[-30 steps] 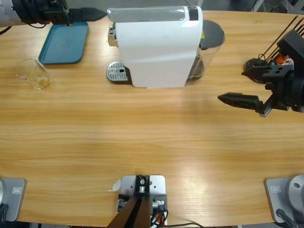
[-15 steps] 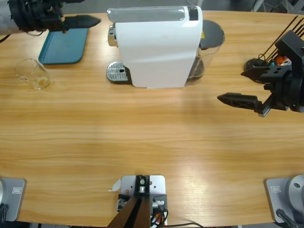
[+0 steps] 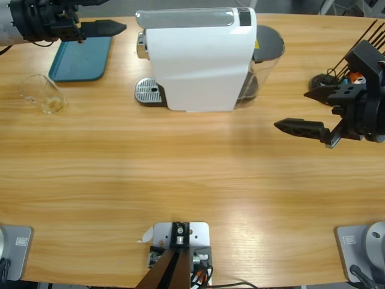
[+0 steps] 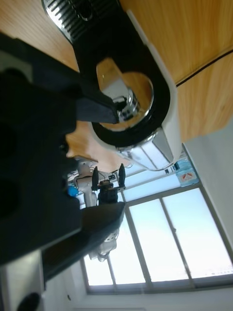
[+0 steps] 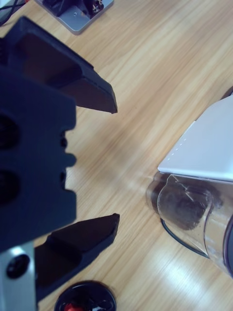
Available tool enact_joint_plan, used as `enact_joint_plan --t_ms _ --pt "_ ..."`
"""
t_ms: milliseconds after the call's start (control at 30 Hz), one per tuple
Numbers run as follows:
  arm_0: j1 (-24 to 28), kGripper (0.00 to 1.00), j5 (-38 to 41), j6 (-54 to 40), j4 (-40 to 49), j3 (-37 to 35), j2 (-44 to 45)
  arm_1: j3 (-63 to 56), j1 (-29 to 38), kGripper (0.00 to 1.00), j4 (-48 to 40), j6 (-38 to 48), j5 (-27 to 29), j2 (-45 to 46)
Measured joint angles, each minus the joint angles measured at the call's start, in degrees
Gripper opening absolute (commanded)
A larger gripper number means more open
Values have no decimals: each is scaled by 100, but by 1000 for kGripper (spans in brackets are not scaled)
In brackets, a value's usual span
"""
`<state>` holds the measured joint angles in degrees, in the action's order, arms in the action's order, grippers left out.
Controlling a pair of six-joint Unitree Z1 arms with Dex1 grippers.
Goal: Pour coffee
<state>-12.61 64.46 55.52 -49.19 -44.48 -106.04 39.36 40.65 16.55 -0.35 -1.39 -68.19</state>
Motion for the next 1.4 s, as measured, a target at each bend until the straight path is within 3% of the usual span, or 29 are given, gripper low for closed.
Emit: enact_joint_plan --t_ms 300,1400 --pt "-238 688 0 39 0 -266 -141 0 0 919 0 0 10 0" --pt "-317 688 0 263 -203 -442 -266 0 0 918 -2 0 19 -1"
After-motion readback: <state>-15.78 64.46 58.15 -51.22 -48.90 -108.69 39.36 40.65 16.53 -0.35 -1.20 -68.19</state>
